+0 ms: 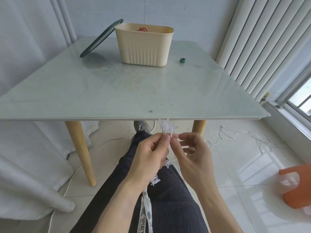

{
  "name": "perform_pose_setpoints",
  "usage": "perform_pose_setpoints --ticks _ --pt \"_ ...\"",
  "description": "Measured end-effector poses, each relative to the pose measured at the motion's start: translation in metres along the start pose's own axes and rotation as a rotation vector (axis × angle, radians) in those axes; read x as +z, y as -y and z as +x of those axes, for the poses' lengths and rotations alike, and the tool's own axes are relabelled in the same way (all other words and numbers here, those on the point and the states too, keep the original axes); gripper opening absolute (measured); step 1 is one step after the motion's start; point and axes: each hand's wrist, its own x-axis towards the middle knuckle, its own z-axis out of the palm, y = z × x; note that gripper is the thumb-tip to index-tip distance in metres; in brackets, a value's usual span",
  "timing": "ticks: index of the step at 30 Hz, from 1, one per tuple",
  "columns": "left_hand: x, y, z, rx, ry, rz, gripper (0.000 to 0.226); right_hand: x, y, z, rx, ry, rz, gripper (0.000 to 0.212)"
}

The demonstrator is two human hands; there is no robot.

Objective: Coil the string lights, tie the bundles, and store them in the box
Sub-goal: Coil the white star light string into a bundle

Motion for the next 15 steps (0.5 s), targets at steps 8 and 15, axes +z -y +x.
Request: perform_pose_setpoints --ticks 8,15 --pt "-0.005 -0.002 0.002 -0.022 0.058 -0.045 0.034 -0.002 0.01 -0.002 0.068 0.199 0.14 0.045" --pt "-0.006 0.001 -0.001 -0.062 0.087 -0.063 0.033 -0.009 -0.001 0.003 0.035 0.29 0.159 0.035"
